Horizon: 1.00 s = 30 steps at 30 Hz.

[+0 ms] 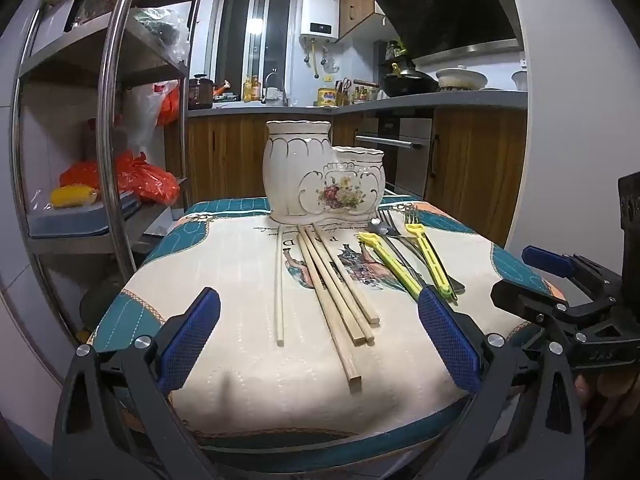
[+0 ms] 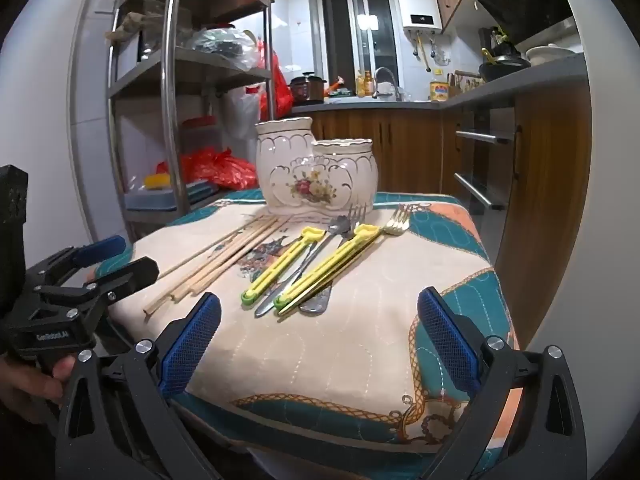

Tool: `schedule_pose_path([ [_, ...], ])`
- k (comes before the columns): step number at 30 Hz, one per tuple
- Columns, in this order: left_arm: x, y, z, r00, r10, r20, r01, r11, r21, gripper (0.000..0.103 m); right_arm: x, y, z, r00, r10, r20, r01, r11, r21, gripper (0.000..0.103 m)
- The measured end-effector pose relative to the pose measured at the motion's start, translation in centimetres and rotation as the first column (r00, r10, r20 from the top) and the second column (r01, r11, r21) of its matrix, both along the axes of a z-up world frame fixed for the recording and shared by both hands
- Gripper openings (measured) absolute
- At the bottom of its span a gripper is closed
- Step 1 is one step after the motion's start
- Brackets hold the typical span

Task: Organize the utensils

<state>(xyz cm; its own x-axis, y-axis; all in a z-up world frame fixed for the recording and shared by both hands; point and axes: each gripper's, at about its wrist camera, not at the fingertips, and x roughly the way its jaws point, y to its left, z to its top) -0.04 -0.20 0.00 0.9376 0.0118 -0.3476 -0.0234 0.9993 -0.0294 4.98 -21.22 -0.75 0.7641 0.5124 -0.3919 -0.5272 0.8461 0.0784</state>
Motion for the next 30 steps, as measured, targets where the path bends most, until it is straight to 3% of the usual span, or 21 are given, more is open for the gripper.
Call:
schedule_pose_path([
  [30,0.4,0.0,-0.3,1.000,-0.011,-0.021,0.010,1.000,-0.006,0.098,0.1,0.1,0.0,1.000,0.005,-0.003,-0.005,1.000,0.004,0.098],
])
